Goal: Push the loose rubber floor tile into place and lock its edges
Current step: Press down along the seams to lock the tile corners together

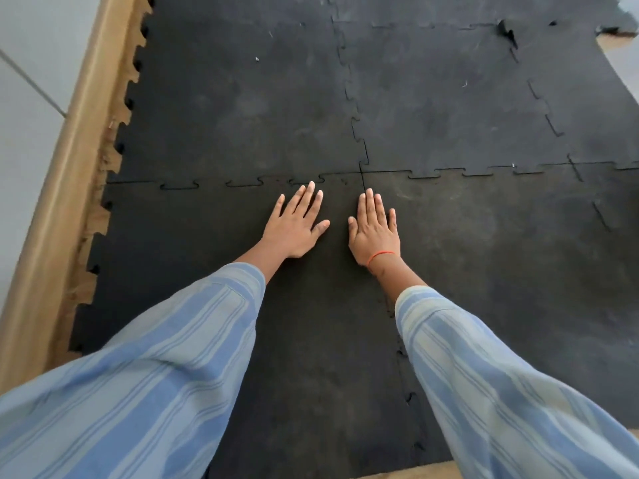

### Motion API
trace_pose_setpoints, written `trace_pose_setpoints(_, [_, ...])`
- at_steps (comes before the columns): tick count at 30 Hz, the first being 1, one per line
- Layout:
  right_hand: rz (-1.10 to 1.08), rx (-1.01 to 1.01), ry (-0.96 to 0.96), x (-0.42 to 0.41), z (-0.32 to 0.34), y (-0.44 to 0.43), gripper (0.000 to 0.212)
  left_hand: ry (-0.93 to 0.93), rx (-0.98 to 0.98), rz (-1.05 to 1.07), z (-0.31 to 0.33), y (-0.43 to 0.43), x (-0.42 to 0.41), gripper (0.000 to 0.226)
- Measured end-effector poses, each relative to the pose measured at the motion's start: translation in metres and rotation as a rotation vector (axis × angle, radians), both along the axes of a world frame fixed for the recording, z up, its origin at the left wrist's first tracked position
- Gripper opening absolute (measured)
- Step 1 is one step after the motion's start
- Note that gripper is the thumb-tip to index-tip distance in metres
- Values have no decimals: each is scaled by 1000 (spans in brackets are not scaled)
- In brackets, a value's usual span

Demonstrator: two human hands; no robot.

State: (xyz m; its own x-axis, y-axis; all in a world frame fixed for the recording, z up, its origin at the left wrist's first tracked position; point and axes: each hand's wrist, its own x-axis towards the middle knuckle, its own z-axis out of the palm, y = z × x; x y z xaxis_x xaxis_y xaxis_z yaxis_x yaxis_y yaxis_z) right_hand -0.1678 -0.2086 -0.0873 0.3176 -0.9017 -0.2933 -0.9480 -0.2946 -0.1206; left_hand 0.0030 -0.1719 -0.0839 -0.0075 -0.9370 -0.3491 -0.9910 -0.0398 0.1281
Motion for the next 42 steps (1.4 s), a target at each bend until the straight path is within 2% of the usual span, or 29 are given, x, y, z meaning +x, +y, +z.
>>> trace_pose_setpoints(6, [-11, 149, 179, 20, 24, -22, 61, -30, 40, -49, 11, -1, 2, 71])
trace_pose_setpoints(8, [30, 181, 198, 30, 32, -31, 62, -10, 44, 56, 12, 4, 15, 84])
trace_pose_setpoints(11, [146, 225, 97, 47, 30, -32, 61, -8, 82, 210, 15, 15, 50, 101])
trace_pose_setpoints(13, [128, 242, 82, 54, 27, -31, 62, -16, 111, 163, 15, 17, 63, 101])
trace_pose_setpoints(17, [106, 297, 218, 62, 36, -42, 65, 0, 159, 135, 18, 13, 63, 99])
trace_pose_setpoints(21, [101, 257, 297, 79, 53, -38, 66, 54, 215, 127, 27, 7, 70, 100])
trace_pose_setpoints(24, [258, 253, 191, 96, 55, -25, 65, 44, 201, 198, 27, 18, 89, 107])
trace_pose_setpoints(26, [356, 334, 93, 117, 52, -10, 69, 10, 207, 367, 25, 33, 113, 121])
trace_pose_setpoints(28, [381, 346, 77, 139, 45, 6, 76, 0, 237, 571, 25, 48, 140, 135])
trace_pose_setpoints(30, [351, 317, 79, 153, 41, 9, 84, -4, 272, 660, 26, 56, 161, 143])
trace_pose_setpoints(33, [340, 313, 108, 155, 38, -1, 94, 5, 295, 632, 25, 55, 167, 145])
trace_pose_setpoints(39, [327, 342, 111, 158, 43, -2, 98, 43, 308, 593, 31, 54, 177, 142])
trace_pose_setpoints(42, [263, 297, 56, 142, 39, -1, 114, 38, 270, 641, 28, 70, 183, 144])
